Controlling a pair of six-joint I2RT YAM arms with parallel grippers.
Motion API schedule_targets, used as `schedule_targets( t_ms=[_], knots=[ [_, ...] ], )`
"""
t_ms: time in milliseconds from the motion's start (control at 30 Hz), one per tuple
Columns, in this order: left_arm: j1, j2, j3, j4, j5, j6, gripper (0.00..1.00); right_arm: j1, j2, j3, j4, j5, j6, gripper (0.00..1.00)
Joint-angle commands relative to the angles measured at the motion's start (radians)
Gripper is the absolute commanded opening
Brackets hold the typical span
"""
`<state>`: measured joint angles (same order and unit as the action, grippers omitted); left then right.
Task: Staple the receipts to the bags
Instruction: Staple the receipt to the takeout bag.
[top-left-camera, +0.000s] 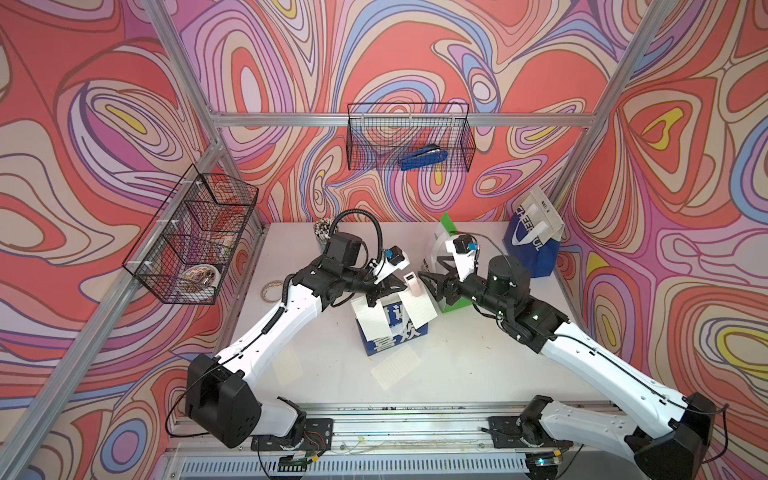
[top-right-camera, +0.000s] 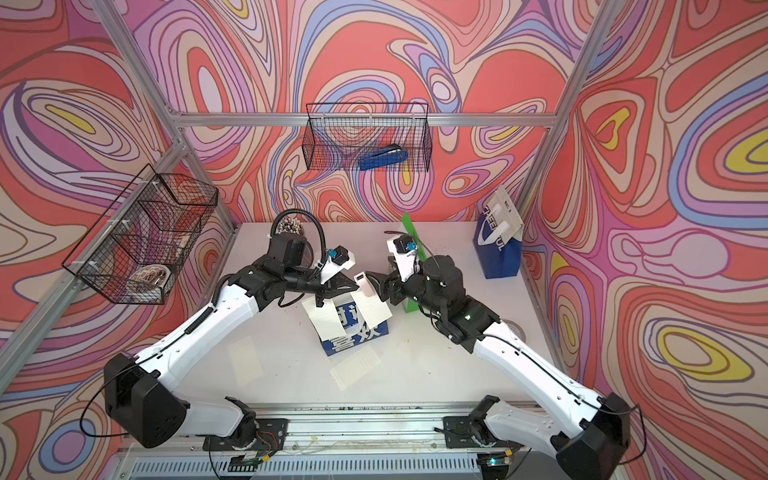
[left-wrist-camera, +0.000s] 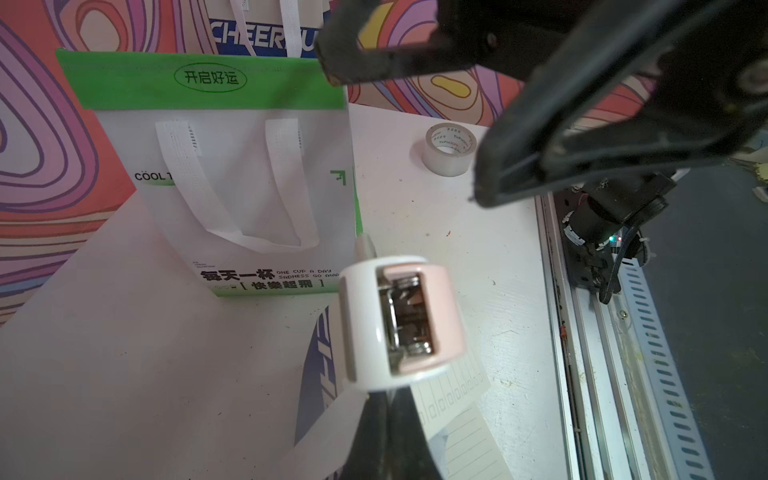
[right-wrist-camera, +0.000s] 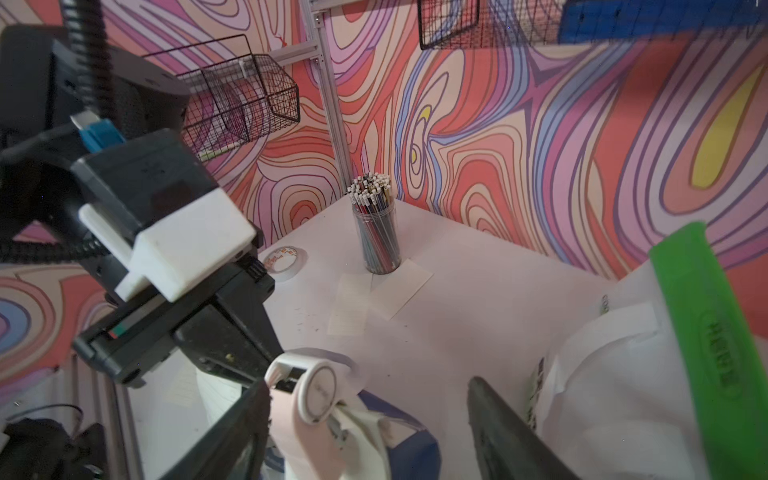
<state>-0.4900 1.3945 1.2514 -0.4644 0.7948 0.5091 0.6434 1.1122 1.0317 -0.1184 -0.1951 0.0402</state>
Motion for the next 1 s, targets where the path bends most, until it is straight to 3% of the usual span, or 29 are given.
schedule_targets(
  t_ms=[0, 33, 133, 433, 633, 867, 967],
  knots=[
    [-0.001, -0.02, 0.042, -0.135, 0.069, 0.213, 0.0, 0.0, 0.001, 0.007, -0.042, -0.221, -0.216, 0.83],
    [-0.002, -0.02, 0.052, -0.17, 0.076, 0.264, 0.0, -0.001, -0.005, -0.013, -0.028, -0.265, -0.275, 0.98],
    [-0.002, -0.019, 0.075, -0.259, 0.083, 0.378, 0.0, -0.002, -0.009, -0.045, -0.051, -0.344, -0.439, 0.99],
    [-0.002, -0.029, 0.089, -0.348, 0.095, 0.526, 0.0, -0.021, 0.131, 0.075, -0.278, -0.504, -0.536, 0.95],
    [-0.002, -0.025, 0.093, -0.343, 0.098, 0.525, 0.0, -0.021, 0.19, 0.084, -0.303, -0.559, -0.516, 0.85],
    [-0.001, -0.022, 0.089, -0.35, 0.101, 0.531, 0.0, -0.021, 0.214, 0.092, -0.323, -0.543, -0.546, 0.55],
    [-0.001, -0.022, 0.088, -0.35, 0.101, 0.533, 0.0, -0.021, 0.222, 0.1, -0.335, -0.553, -0.556, 0.5]
  ],
)
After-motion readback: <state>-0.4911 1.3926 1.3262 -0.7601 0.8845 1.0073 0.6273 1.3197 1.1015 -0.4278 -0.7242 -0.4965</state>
